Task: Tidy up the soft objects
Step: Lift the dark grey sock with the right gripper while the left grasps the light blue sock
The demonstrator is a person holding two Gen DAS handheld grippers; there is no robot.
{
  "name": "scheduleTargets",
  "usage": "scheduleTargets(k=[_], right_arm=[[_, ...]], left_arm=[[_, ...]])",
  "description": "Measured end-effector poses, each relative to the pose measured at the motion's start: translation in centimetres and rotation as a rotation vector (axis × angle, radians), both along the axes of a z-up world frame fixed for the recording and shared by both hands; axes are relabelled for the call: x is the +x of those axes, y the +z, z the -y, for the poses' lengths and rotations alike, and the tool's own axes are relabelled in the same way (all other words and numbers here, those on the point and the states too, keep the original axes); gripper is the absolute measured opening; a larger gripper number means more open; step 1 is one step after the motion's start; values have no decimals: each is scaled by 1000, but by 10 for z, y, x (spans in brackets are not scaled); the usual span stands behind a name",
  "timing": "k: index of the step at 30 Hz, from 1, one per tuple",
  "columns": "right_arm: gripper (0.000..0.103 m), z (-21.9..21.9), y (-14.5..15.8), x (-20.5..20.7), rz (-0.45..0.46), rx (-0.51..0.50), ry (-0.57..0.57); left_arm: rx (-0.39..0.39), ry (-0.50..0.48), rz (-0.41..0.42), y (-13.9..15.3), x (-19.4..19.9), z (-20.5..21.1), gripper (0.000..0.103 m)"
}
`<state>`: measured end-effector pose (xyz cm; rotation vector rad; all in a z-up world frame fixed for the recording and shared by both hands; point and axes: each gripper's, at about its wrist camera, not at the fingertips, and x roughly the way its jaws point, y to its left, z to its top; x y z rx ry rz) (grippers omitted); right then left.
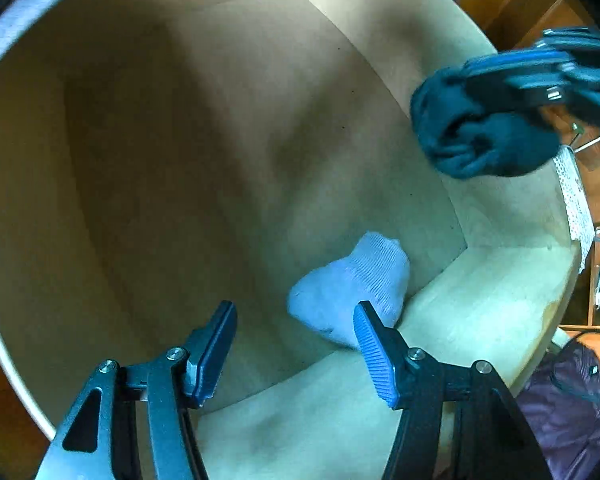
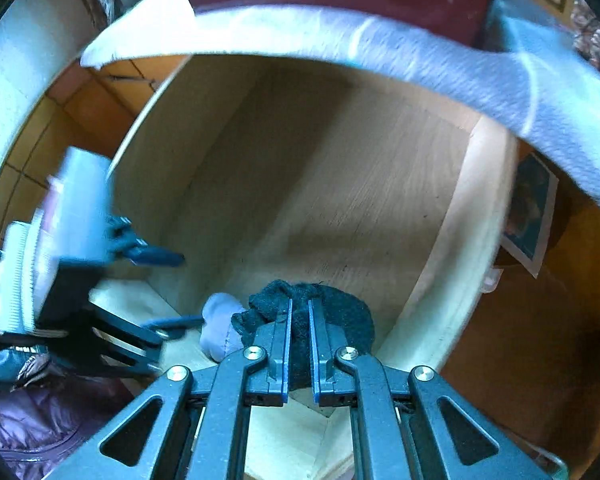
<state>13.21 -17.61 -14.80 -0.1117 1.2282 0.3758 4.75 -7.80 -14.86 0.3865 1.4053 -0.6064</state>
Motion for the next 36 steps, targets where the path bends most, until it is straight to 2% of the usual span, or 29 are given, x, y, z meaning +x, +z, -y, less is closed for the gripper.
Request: scheduleTargets(k=[3,10,19,22,30,36], right_arm=[[7,0,6,-5,31,5,-27],[7,18,33,-17,85,20,-78],[7,29,60,-23,128,31,-101],[7,40,83,-28,151,42,-107],[7,56,147,-40,286,70,-131],[7,59,223,-18,449,119,-145]], left_arm=[[15,-11,-71,-13,3,12,62],[53,-14,-147,-28,15,36,62],[99,-10,-199,-42,29,52,69],[105,-10,-218,-51,40,63,70],[85,-46,-231,-61,46,68,68],[69,-60,-253,-65,52,69,66]])
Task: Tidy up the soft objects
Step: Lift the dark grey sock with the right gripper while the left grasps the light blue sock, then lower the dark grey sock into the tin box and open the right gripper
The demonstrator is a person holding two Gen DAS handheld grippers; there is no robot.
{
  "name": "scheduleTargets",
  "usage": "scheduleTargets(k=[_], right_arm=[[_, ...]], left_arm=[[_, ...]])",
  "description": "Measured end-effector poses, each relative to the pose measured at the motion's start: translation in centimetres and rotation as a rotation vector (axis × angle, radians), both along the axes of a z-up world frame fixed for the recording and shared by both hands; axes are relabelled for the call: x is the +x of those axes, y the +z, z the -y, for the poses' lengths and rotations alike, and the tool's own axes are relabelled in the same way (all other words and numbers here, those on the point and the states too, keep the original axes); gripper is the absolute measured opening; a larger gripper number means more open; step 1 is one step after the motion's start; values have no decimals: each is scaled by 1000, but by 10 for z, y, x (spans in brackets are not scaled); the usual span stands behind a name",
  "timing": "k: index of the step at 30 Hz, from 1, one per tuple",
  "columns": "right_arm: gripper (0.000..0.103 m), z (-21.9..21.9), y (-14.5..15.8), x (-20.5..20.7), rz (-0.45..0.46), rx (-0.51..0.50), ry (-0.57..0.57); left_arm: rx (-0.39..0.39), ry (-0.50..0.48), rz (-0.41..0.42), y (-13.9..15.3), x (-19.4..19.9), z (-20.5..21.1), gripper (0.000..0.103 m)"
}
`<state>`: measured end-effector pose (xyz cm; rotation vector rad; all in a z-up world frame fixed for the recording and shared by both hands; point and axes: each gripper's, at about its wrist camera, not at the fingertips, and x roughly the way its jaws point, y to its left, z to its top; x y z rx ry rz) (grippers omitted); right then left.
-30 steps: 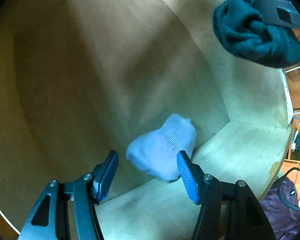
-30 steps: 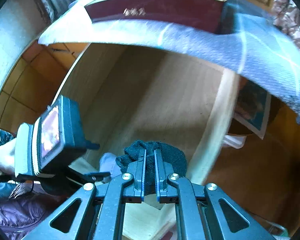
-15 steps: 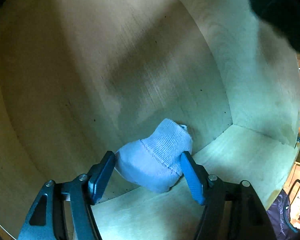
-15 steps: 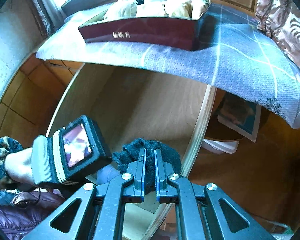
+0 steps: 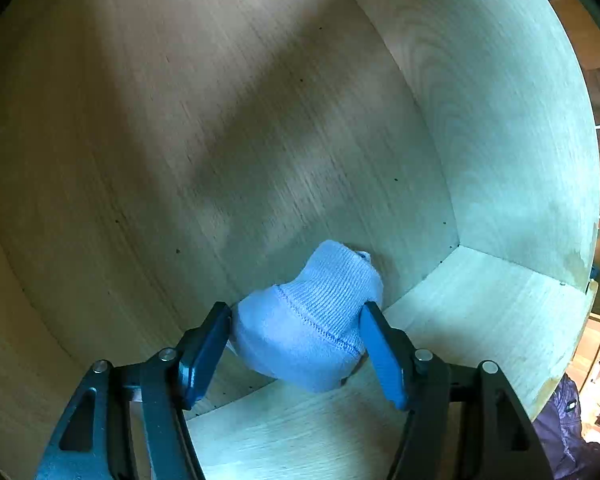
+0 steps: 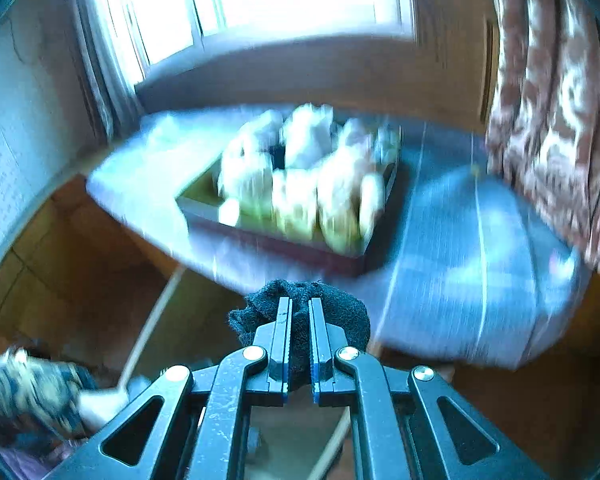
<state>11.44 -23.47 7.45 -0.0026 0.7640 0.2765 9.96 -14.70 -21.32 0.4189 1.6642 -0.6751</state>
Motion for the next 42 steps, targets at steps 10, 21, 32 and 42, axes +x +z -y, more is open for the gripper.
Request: scheduleTargets(k=[10,21,32,42], right_arm=[[7,-33,19,115,23,66,5],[10,-58,-49,181,-177,124,31],[15,-61,-59,168,-178,137,27],[36,-47,-47,142,-86,122,-18]], left_arm=[[-42,-17,-24,-5,8,-11,63],[-121,-20,-35,6,22,-28,54],[-140,13,4,12,32,-44,51],[-141,59,37,23,38,-59,51]])
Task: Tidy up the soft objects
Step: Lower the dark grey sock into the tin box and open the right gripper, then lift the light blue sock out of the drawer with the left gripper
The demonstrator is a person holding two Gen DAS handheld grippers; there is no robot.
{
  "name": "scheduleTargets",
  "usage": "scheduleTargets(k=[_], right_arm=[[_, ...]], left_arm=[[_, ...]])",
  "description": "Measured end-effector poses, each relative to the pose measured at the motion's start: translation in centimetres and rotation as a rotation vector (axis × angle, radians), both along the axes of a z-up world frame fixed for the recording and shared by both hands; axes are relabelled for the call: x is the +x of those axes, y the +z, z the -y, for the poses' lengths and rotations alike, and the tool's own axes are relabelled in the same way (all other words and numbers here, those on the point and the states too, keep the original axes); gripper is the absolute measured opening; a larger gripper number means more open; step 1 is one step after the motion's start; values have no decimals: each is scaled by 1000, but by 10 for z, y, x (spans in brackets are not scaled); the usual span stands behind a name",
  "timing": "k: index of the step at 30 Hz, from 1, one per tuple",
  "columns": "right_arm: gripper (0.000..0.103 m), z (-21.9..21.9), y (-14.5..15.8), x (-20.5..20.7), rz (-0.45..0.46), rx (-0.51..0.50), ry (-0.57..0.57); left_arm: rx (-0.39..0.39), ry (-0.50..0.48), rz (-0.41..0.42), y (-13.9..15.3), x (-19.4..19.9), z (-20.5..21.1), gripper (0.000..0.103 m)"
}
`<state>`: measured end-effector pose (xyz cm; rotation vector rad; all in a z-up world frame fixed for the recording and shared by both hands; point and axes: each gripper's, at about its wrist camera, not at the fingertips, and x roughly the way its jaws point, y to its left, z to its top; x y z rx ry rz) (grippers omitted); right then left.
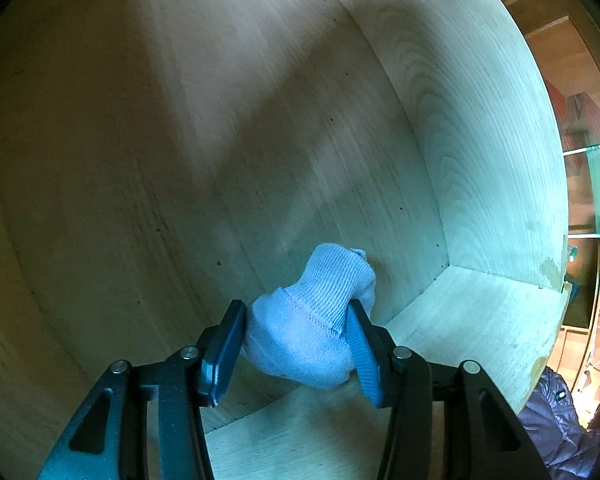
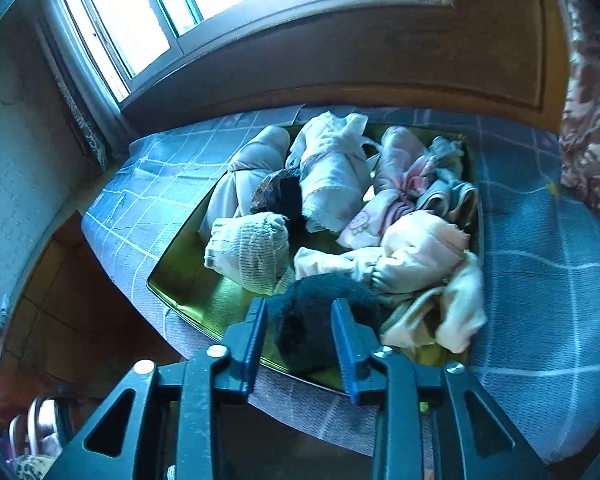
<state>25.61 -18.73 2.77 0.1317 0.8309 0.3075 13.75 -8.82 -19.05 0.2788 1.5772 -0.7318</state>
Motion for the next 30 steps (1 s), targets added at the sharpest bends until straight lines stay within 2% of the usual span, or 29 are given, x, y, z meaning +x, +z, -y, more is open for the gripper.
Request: scheduleTargets(k=[4,10,15,23,30], right_arm=[[38,8,5,-14,36,3,-17],[46,18,9,-39,81,-9,-24],[49,26,3,-62,86,-32,-26],[51,35,-21,-98,65,-62,-34],[53,35,-57,-119,-8,-108,-25]], left_arm=[[3,25,19,6,-2,-6,51],[5,54,37,9,-1,-17,51],[5,78,50,15,6,-26,51],[7,116,75,18,16,-36,51],[4,144,85,18,14,-38,51]])
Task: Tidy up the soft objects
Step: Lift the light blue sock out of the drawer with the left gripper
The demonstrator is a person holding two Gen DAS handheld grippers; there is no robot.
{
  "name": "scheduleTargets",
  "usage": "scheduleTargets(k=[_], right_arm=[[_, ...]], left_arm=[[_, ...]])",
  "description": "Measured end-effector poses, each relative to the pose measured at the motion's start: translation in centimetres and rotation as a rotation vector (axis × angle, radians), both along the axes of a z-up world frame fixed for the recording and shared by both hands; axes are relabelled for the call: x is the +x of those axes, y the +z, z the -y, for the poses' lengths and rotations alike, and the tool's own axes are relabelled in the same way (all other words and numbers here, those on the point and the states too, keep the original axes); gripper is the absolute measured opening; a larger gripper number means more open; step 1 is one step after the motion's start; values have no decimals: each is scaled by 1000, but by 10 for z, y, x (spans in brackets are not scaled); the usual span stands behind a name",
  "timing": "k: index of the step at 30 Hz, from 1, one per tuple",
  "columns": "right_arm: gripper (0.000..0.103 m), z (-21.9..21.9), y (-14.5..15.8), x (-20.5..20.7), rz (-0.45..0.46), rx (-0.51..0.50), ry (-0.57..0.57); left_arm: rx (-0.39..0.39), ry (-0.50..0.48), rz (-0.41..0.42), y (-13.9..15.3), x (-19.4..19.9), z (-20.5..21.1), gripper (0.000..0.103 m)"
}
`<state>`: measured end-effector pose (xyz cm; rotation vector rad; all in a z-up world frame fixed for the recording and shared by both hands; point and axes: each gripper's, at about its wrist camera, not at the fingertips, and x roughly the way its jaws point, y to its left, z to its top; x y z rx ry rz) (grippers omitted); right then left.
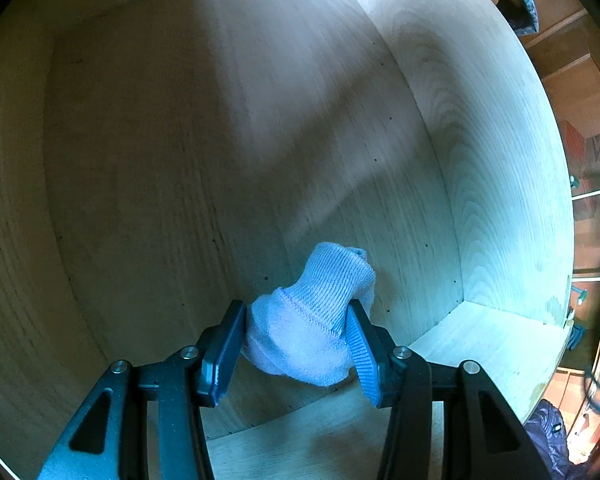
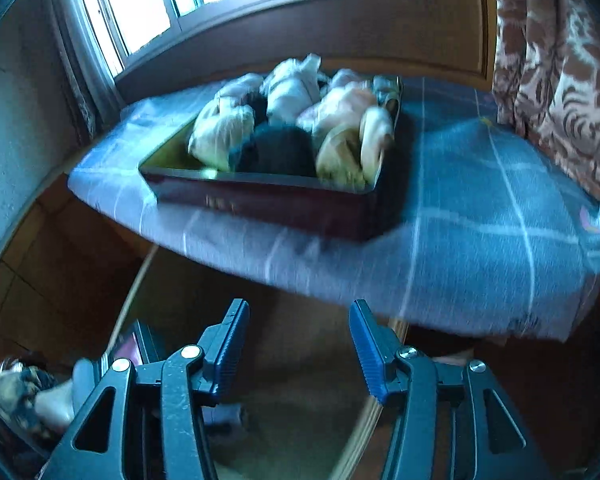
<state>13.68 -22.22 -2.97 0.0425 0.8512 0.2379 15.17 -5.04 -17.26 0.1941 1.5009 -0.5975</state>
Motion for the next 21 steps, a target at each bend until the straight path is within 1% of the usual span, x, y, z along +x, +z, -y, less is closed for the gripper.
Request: scheduleTargets(k=[5,10,13,16,21], right_arm=[[53,1,-22,-10,-44,-11,-3],[54,2,-42,-20,-91,-15,4],[54,-5,-58,-26,-128,-27,27],[54,-16,-74,-30,-160,-60,47],[54,-31,-93,-34,-187,-88,61]], left_arm=[[-6,21,12,3,2,-7,51],[-26,62,31,7,-1,-14,51],[-35,87,61,11,-6,-13,51],[-33,100,94,16,-11,-16,51],[-43,139,144,28,-19,-21,50]])
